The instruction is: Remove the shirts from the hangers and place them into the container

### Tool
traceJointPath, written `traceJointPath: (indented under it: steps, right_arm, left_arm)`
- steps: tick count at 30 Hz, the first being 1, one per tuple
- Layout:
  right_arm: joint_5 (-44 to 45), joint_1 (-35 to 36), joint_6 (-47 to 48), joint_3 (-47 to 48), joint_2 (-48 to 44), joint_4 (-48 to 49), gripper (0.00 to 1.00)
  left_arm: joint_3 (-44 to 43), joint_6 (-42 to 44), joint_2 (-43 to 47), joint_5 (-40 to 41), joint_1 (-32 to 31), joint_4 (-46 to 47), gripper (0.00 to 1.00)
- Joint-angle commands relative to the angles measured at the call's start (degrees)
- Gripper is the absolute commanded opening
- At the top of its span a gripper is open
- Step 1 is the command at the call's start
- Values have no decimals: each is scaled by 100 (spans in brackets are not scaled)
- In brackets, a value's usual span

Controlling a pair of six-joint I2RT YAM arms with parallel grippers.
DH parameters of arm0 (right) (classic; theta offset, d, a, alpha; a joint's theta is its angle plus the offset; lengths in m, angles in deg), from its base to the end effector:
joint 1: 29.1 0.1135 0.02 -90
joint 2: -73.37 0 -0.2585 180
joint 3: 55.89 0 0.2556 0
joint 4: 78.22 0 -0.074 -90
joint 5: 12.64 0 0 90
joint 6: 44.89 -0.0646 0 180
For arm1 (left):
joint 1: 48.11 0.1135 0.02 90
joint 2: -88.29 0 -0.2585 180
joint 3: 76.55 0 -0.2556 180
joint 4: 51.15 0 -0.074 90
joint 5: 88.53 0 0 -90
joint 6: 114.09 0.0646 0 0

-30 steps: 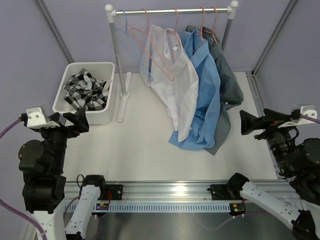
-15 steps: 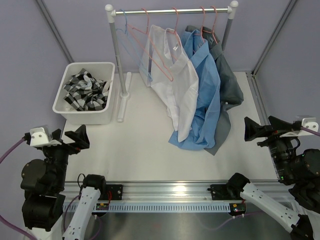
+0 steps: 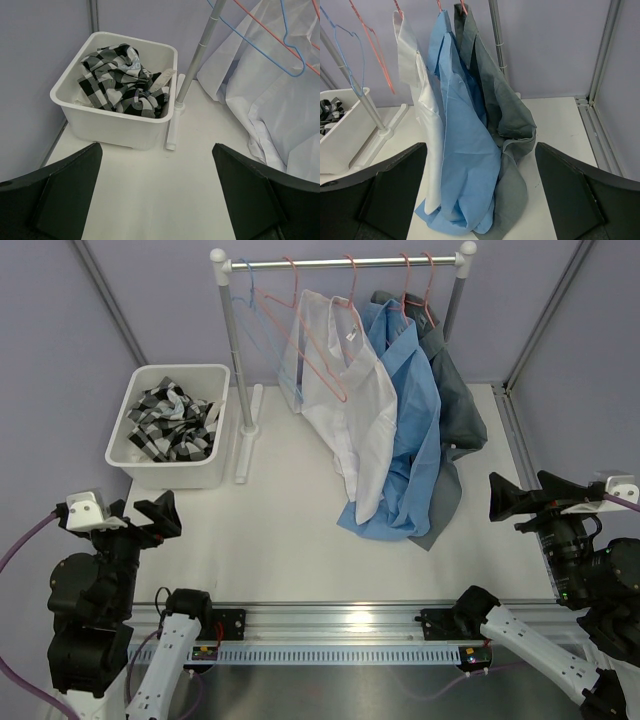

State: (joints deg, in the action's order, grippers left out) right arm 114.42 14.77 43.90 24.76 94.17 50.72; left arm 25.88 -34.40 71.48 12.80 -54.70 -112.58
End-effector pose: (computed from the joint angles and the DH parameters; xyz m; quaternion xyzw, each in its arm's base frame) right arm 0.0492 -0.0067 0.4455 0.0003 0.6626 0.0849 0.7442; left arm 0.0360 0.0086 0.4097 -0.0923 0.7051 -0.0333 0.7023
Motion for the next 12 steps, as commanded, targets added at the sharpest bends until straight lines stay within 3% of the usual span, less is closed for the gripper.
traceJointPath:
  steps: [1,12]
  right_arm:
    - [144,24,86,43,65,249,99]
    - [56,24,77,-53,91,302,99]
  left_arm:
    - [0,55,38,-87,-27,145,99]
    - [62,-15,-93,-237,-27,145,99]
